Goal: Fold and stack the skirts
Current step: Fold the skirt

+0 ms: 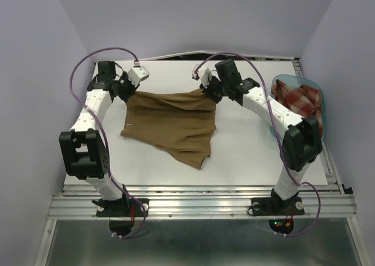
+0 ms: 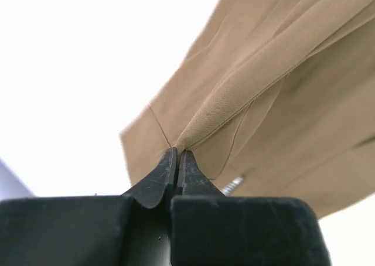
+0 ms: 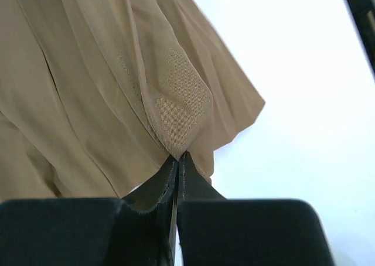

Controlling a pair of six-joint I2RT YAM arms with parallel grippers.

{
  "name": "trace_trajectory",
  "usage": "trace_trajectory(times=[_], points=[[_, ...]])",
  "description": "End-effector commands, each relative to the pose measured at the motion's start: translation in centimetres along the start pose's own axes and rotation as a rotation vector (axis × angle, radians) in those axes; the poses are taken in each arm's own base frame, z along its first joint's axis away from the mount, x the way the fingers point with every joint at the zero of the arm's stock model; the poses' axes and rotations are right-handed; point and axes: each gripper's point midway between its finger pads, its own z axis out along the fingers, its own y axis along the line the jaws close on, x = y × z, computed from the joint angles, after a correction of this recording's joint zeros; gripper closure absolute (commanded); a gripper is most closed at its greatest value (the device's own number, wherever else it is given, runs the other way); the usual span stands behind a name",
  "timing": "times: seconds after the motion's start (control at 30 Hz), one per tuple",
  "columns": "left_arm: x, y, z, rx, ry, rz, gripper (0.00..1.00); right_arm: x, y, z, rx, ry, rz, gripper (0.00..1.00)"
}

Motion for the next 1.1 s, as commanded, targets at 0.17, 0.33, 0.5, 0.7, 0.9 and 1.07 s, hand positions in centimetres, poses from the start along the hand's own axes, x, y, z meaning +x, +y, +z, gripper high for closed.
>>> trace_trajectory(times=[0.17,0.33,0.5,0.7,0.9,1.07], points=[[-0.9,-1.5,-6.3,-0.032,0.008,0.105,1.0,-3.6,4.2,-5.1,-0.143,-0.073,0.084,0.99],[5.1,-5.4,-5.4,0.051,0.13,0.135,1.0,1.9,11.7,-3.4,-0.32,0.044,0.084,0.99],[11.9,-11.4,-4.2,0.22,0.255,0.082,1.0,7.2,16.4,-1.4,-0.414,0.147,0.094,0.99],[17.9,-13.6,-2.5,0.286,0.422,0.034,1.0,11.6,17.7,1.8,-0.426,0.26,0.142,0.99],[18.8,-13.2,-1.3,0.313,0.481,-0.053,1.0,13.9,16.1,5.3,-0.312,0.341,0.175,0.99],[15.6,-11.1,0.2,0.263,0.408,-0.149,1.0,16.5,7.0,7.9,-0.122,0.377,0.261,0.99]])
